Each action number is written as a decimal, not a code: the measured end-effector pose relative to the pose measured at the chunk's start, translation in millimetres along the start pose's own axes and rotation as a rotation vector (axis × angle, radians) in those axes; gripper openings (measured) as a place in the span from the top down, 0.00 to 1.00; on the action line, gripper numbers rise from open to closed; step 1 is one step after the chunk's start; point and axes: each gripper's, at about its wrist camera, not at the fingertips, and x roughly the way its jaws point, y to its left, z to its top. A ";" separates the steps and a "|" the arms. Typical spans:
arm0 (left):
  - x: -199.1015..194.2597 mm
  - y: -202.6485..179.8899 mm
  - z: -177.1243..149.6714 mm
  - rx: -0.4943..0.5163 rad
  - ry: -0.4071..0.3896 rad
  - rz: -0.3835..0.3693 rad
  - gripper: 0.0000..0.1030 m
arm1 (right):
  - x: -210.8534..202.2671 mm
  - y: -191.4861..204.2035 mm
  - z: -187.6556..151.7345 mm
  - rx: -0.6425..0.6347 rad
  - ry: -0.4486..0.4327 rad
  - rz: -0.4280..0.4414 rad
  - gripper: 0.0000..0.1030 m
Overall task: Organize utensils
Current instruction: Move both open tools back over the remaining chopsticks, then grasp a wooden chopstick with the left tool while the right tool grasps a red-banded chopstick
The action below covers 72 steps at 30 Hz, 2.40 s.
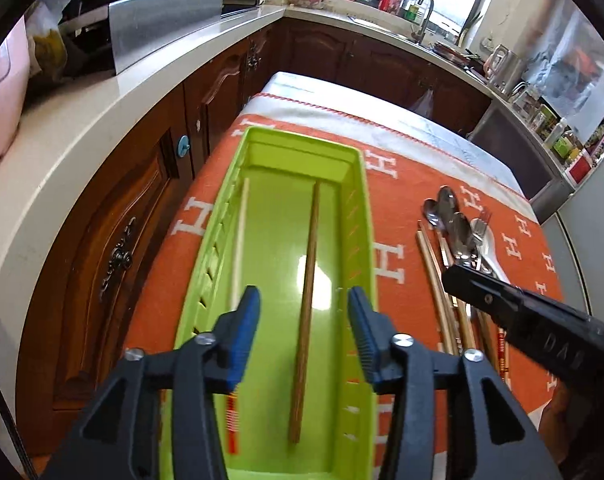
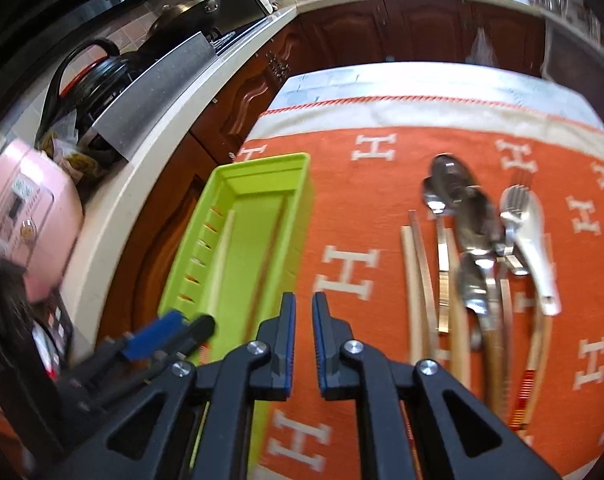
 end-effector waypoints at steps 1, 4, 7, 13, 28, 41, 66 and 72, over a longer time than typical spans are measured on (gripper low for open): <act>-2.1 -3.4 0.1 0.006 0.002 -0.003 0.54 | -6.2 -2.6 -3.5 -0.020 -0.020 -0.013 0.92; -8.6 -15.6 -1.6 0.031 0.005 -0.016 0.54 | -25.8 -9.3 -14.3 -0.078 -0.087 -0.060 0.92; -11.8 -28.8 -4.5 0.045 0.012 -0.027 0.54 | -45.3 -20.4 -25.6 -0.120 -0.150 -0.058 0.92; -15.1 -66.5 -11.6 0.104 0.018 -0.025 0.35 | -78.2 -51.4 -44.0 -0.135 -0.264 -0.085 0.92; 35.9 -133.7 -40.0 0.192 0.147 -0.044 0.55 | -74.8 -139.1 -72.5 0.063 -0.164 -0.139 0.92; 70.1 -126.5 -45.3 0.126 0.202 0.016 0.69 | -45.2 -160.4 -82.5 0.097 -0.073 -0.078 0.92; 66.9 -148.4 -57.6 0.219 0.105 0.102 0.96 | -44.4 -162.9 -83.2 0.121 -0.064 -0.092 0.92; 57.2 -134.0 -52.0 0.170 0.102 0.053 0.97 | -36.4 -156.6 -78.9 0.119 -0.039 -0.098 0.92</act>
